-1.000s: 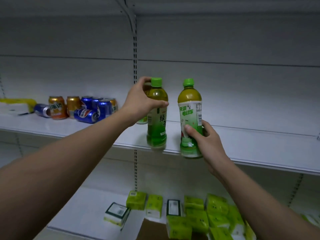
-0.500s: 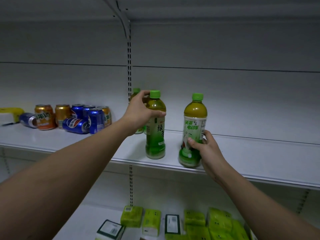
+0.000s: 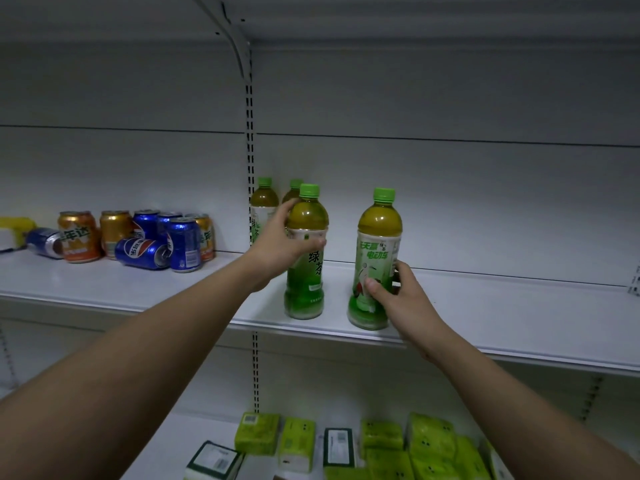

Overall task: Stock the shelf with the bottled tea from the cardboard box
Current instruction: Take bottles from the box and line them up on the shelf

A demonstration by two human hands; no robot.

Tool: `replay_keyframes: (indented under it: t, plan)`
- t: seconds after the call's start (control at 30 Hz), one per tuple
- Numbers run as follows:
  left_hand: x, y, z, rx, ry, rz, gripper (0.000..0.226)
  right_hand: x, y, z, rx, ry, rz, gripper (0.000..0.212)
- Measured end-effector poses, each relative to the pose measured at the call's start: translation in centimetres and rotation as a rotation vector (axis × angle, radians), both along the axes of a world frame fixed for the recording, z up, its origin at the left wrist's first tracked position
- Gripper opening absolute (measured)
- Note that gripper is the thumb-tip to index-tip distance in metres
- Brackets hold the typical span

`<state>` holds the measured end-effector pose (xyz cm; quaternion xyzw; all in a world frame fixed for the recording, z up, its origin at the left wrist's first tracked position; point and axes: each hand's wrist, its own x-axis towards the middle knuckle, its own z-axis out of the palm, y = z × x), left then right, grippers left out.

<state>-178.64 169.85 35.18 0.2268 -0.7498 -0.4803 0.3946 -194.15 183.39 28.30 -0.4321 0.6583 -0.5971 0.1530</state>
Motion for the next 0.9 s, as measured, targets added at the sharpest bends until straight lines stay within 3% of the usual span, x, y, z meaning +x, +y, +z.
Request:
replay_keyframes:
  t: [0.17,0.3,0.6,0.9]
  plan:
    - [0.2,0.3,-3.1,0.05,-0.106,0.056,0.105,-0.1,0.6,-0.6,0.041,0.062,-0.09,0.067]
    - [0.2,0.3,-5.0,-0.069,-0.24,0.141,0.089,-0.2,0.4,-0.6,0.048,0.092,-0.116,0.06]
    - [-1.7,-1.5,-6.1,-0.103,-0.239,0.236,0.086,-1.3,-1.7,-0.6,0.048,0.111,-0.122,0.05]
    - [-5.2,-4.3,-7.1,-0.096,-0.182,0.305,0.067,-3.9,-6.1,-1.1,0.012,0.094,-0.091,0.045]
